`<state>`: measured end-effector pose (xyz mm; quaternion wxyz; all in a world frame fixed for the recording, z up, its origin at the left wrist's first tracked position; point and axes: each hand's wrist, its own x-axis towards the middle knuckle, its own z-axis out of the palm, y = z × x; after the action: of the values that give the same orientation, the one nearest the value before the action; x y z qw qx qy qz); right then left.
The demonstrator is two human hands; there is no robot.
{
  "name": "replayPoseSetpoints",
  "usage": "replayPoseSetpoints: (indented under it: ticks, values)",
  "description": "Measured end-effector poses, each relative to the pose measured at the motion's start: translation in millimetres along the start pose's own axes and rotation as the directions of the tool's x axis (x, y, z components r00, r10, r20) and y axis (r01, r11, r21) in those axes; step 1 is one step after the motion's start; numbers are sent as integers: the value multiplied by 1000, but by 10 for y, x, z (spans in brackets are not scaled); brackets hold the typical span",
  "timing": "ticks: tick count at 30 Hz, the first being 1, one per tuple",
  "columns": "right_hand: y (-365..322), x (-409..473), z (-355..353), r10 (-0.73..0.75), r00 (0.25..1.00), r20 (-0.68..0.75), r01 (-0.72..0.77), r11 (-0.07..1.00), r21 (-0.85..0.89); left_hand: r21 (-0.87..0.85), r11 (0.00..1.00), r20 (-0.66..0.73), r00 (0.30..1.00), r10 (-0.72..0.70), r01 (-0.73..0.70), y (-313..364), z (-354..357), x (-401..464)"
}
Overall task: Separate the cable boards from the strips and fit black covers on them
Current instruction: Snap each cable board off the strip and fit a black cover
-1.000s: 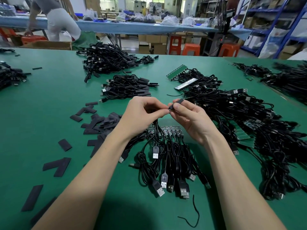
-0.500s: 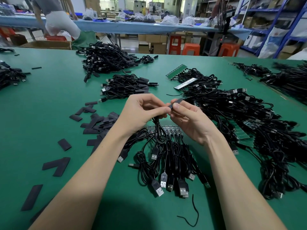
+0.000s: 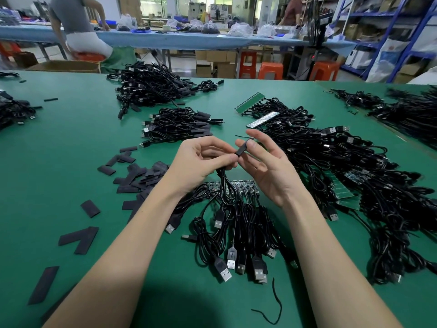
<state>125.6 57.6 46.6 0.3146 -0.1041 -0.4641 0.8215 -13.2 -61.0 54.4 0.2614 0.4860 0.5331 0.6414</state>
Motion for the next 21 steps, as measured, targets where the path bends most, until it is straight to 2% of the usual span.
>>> replayPoseSetpoints:
  ticks: [21]
  values:
    - [66, 20, 107, -116, 986, -119, 112, 993, -39, 22, 998, -54, 997, -50, 51, -13, -5, -15]
